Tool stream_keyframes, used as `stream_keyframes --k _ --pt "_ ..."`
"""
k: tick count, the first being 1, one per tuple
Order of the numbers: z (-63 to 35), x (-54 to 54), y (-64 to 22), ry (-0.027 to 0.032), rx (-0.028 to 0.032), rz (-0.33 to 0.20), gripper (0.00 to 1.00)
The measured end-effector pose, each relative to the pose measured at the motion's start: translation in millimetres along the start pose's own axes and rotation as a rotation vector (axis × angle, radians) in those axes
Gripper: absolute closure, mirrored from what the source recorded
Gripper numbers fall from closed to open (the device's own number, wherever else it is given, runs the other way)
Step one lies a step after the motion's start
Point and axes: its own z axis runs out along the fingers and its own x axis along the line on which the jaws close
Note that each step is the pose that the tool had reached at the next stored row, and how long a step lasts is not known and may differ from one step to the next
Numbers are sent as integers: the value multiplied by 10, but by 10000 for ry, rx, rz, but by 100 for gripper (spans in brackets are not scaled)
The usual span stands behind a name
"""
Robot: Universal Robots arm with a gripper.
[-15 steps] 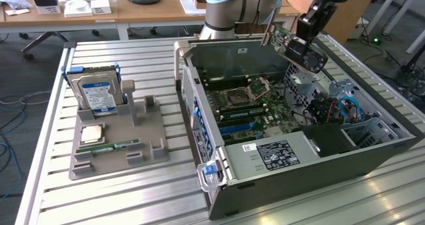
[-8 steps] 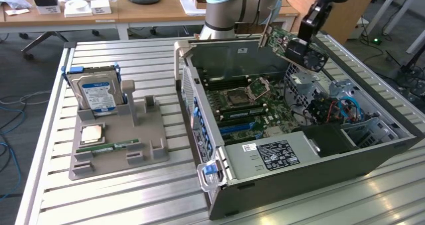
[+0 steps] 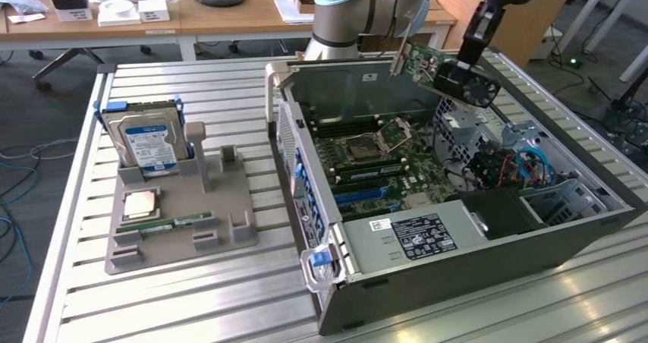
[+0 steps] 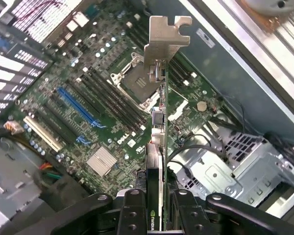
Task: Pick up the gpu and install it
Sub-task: 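Insert the gpu into the slot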
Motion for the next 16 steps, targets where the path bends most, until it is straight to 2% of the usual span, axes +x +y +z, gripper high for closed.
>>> stream_keyframes --k 16 --pt "8 0 0 74 -82 -2903 74"
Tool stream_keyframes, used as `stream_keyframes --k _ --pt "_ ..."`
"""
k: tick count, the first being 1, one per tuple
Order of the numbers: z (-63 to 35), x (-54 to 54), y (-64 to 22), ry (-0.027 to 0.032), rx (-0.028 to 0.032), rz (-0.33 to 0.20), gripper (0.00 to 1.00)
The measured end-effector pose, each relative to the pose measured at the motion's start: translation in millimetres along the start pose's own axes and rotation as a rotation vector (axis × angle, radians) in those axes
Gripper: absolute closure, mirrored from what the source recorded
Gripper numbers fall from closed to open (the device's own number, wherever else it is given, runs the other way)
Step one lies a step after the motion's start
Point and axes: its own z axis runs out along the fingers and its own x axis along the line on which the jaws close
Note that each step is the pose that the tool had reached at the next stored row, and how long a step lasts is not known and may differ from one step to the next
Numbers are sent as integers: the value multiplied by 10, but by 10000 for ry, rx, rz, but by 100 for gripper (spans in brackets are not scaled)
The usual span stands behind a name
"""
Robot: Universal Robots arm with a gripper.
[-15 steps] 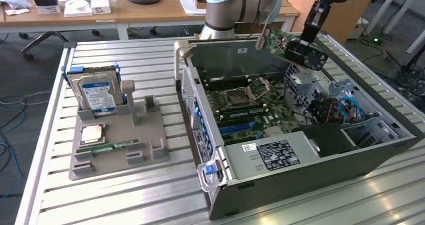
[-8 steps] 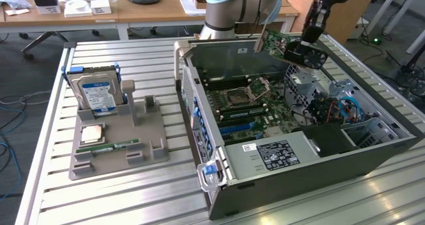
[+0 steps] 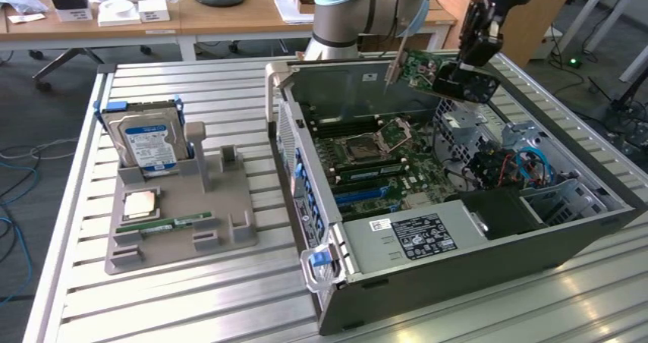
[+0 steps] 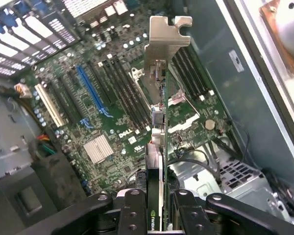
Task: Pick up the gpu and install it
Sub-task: 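Insert the gpu into the slot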
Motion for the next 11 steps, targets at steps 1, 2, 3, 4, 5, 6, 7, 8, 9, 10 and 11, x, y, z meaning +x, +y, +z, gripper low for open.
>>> stream_keyframes --k 1,2,3,4,5,6,7,8,9,10,11 --pt "0 0 0 5 -5 -180 74" --pt "1 0 0 9 -10 -359 74" --pt "2 0 0 14 -16 -555 74" --pt "2 0 0 19 -21 -729 74" --pt "2 0 0 23 -25 -910 74" --pt "3 0 0 28 -30 -1089 74" --pt "3 0 0 33 -36 -1274 74" --pt "4 0 0 37 -40 -1448 74" --pt "4 0 0 42 -47 -1644 74" --pt "5 0 0 46 -51 -1824 74" --pt "5 0 0 51 -56 -2003 74"
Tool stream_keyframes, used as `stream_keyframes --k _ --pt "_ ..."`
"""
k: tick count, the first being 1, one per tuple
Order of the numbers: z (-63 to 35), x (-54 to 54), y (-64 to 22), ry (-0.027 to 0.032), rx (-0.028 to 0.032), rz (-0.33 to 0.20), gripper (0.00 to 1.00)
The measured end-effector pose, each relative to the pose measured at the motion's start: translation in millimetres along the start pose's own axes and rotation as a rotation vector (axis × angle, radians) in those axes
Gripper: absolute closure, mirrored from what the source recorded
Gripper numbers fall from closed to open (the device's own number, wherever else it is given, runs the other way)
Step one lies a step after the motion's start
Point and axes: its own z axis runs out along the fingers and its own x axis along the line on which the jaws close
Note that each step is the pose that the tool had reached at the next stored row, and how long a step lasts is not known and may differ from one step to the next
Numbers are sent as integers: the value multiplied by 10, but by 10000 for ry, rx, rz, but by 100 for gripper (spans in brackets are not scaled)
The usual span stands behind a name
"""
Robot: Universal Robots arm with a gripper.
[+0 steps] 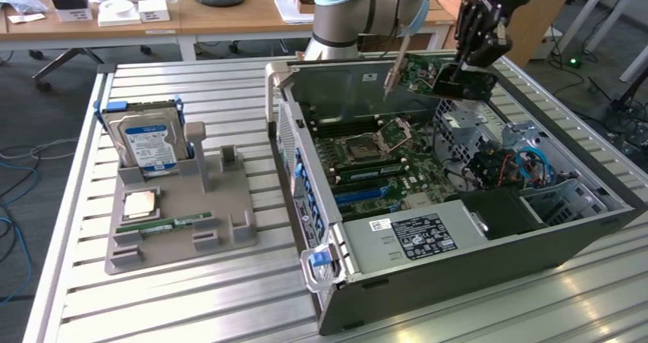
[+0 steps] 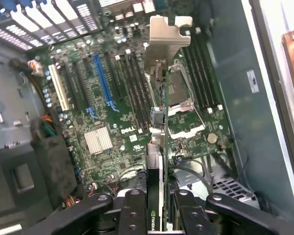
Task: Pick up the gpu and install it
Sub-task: 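Insert the gpu into the slot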
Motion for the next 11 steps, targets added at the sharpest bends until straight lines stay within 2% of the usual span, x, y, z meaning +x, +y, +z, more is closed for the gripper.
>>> stream_keyframes --k 11 --pt "5 0 0 51 -57 -2005 74"
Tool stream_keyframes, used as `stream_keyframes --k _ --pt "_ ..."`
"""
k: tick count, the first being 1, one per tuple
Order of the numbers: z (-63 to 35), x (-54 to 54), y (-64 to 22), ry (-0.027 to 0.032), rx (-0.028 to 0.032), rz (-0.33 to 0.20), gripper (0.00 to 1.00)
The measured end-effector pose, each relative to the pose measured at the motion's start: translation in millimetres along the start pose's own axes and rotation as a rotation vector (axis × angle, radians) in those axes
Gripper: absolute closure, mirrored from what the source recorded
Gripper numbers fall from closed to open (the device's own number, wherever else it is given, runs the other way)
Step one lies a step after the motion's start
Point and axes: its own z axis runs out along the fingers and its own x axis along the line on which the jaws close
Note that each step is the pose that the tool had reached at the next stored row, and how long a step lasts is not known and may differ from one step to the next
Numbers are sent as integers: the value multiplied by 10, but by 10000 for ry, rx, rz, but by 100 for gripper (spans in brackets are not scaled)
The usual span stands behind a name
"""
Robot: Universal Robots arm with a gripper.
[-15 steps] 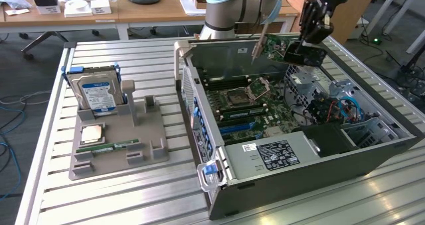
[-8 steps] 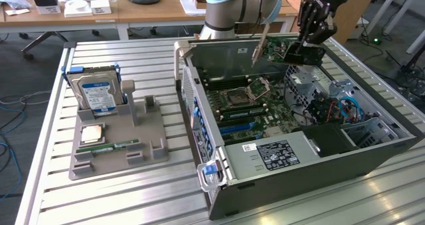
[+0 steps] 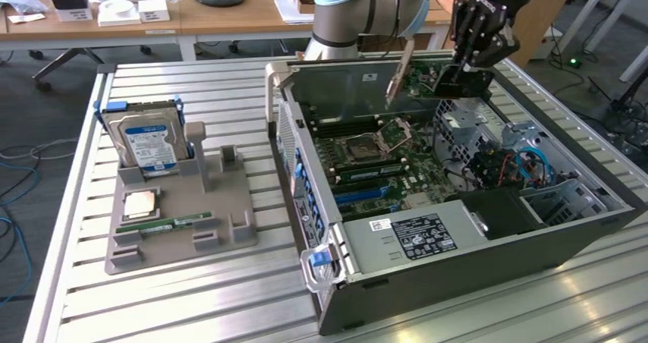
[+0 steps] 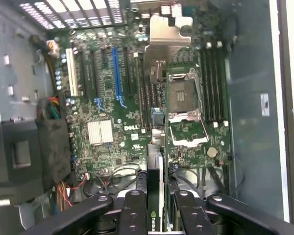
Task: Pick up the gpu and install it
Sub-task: 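Insert the gpu into the slot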
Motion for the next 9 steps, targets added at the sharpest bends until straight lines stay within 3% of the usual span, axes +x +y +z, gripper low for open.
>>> stream_keyframes --k 5,9 --pt "2 0 0 22 -23 -844 74" --pt "2 0 0 29 -27 -970 74"
